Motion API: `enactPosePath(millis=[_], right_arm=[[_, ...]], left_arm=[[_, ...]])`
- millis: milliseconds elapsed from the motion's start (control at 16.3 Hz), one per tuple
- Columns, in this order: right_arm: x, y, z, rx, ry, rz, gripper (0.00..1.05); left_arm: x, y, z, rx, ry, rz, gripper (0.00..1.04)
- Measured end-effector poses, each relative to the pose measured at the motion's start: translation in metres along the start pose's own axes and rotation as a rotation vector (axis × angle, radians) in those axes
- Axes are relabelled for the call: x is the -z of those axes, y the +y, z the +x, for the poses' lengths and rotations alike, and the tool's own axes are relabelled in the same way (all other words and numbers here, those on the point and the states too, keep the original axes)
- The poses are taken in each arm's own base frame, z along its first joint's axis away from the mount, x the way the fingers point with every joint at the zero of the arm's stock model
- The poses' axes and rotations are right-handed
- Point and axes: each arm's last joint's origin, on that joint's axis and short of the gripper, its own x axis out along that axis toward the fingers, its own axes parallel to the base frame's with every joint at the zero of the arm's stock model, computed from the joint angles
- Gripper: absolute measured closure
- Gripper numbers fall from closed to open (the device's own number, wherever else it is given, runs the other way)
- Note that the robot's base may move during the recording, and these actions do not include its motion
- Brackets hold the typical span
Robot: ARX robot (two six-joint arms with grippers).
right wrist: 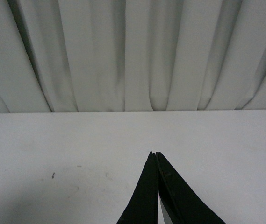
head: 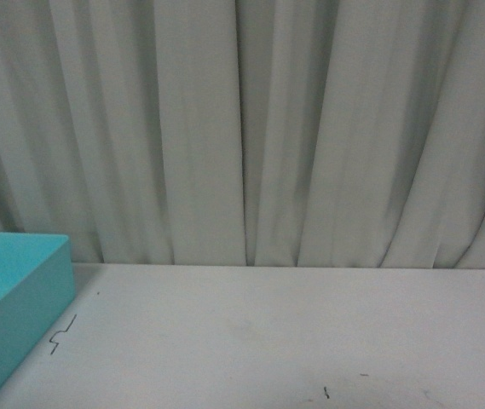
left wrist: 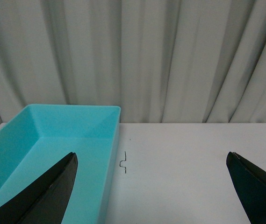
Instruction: Wind up and store yellow beetle toy
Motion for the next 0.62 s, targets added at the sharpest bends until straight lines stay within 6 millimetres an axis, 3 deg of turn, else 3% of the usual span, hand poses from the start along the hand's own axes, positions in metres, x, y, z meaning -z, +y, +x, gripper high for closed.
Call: enactPosePath(millis=[615], right_arm=[[-0.0033,-0.0001,-0.0041,0.004,-0.048,0.0,1.03]], left_arm=[[0.0,0.0,0.0,0.0,0.0,0.0,0.07]])
